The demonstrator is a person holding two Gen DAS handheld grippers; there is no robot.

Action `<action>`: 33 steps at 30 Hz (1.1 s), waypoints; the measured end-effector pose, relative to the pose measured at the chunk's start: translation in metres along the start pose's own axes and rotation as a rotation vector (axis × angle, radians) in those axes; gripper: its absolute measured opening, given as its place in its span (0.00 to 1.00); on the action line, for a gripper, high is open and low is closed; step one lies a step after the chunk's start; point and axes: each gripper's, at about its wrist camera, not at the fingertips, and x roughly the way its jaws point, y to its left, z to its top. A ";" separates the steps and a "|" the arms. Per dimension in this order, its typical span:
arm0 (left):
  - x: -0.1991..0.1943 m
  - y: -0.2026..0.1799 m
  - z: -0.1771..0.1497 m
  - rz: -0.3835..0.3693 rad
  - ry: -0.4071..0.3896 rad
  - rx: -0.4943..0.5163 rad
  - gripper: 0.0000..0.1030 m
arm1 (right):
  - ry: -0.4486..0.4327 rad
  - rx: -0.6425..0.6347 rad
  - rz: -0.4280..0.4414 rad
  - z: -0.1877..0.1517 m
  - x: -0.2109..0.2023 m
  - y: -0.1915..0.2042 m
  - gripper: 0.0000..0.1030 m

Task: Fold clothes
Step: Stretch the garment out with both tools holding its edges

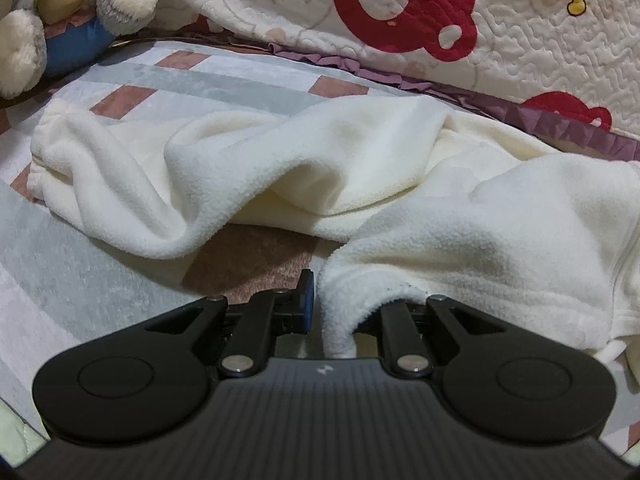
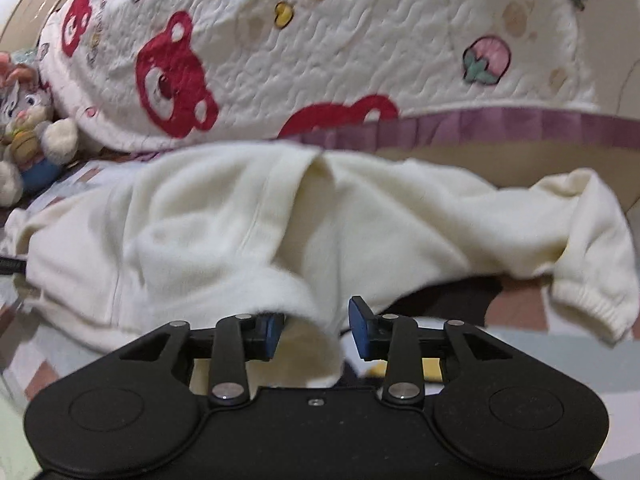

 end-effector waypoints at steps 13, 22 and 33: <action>-0.060 -0.006 0.007 -0.162 -0.170 0.065 0.06 | -0.245 0.010 -0.122 0.019 -0.084 -0.020 0.09; -0.121 -0.058 -0.034 -0.163 -0.153 0.214 0.06 | -0.181 0.109 -0.244 -0.038 -0.174 -0.078 0.03; -0.092 -0.046 -0.039 0.046 -0.106 0.181 0.06 | -0.107 0.150 -0.184 -0.085 -0.134 -0.095 0.04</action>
